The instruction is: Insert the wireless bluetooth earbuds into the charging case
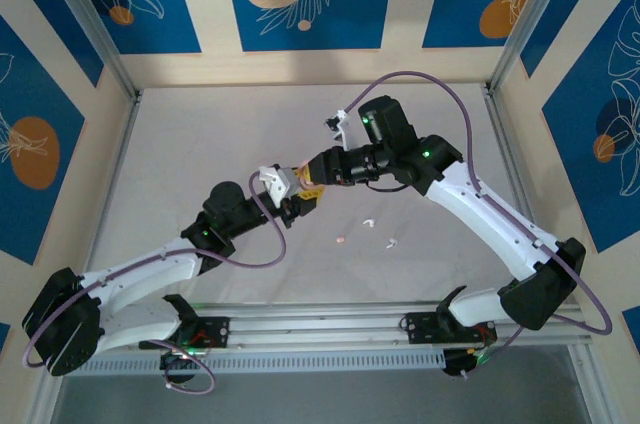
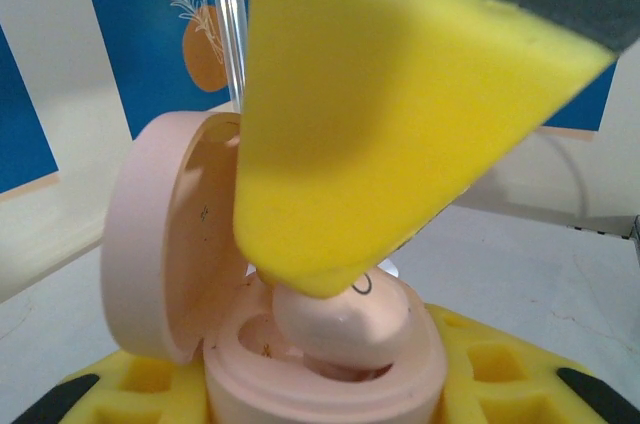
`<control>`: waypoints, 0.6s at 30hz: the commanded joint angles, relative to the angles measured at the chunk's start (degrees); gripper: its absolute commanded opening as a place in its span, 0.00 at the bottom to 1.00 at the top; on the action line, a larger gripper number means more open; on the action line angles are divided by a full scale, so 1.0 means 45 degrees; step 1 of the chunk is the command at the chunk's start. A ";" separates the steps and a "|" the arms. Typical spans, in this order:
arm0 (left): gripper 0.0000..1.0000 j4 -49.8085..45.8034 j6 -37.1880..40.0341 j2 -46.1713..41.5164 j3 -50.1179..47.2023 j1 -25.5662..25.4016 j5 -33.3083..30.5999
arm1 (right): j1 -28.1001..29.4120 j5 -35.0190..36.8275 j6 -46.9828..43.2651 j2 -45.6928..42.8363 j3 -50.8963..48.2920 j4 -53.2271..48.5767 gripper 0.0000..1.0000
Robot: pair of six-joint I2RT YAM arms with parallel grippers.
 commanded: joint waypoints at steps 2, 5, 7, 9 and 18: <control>0.31 0.0816 0.0166 -0.0382 0.0314 -0.0120 -0.0104 | 0.0044 0.0301 0.0002 -0.0262 0.0249 -0.0623 0.32; 0.31 0.0809 0.0146 -0.0382 0.0355 -0.0129 -0.0045 | 0.0043 0.0233 0.0039 -0.0197 0.0216 -0.0589 0.32; 0.31 0.0783 0.0127 -0.0382 0.0375 -0.0132 0.0004 | 0.0043 0.0372 0.0083 -0.0157 0.0214 -0.0584 0.32; 0.31 0.0750 0.0118 -0.0402 0.0374 -0.0128 0.0051 | 0.0043 0.0440 0.0094 -0.0136 0.0216 -0.0603 0.36; 0.31 0.0633 0.0069 -0.0519 0.0339 -0.0120 0.0287 | 0.0043 0.0514 0.0284 -0.0149 0.0275 -0.0423 0.36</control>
